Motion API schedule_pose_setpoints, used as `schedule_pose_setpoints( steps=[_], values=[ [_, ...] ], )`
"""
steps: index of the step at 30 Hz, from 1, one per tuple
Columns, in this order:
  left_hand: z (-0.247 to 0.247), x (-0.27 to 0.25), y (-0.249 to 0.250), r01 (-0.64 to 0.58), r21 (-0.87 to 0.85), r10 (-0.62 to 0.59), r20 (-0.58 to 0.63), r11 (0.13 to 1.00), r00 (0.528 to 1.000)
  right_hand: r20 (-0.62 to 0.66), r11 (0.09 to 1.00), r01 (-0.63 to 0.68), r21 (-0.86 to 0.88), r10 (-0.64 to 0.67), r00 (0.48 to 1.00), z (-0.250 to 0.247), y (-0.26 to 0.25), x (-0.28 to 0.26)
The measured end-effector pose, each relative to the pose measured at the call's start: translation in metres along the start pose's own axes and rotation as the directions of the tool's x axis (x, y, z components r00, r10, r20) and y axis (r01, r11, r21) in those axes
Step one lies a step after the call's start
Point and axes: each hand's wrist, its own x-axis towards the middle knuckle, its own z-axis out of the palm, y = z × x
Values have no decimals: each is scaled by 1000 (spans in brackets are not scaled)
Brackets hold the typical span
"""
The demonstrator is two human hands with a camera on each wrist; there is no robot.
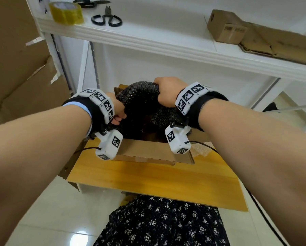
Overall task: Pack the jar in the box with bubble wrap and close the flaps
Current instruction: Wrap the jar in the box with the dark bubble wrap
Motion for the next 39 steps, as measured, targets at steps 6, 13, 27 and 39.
schedule_pose_setpoints(
  steps=[6, 13, 27, 39],
  values=[
    [14, -12, -1, 3, 136, 3, -42, 991, 999, 56, 998, 28, -51, -25, 998, 6, -1, 2],
    [-12, -36, 30, -75, 478, 188, -194, 875, 963, 64, 999, 4, -39, -2, 998, 5, 1, 1],
    [1, -8, 33, -412, 422, 524, -193, 808, 830, 108, 990, -40, -137, 55, 993, 12, 4, 7],
    [22, 1, 43, -316, 580, 383, 8, 751, 924, 206, 978, 13, -207, 30, 978, 23, 3, 12]
  ],
)
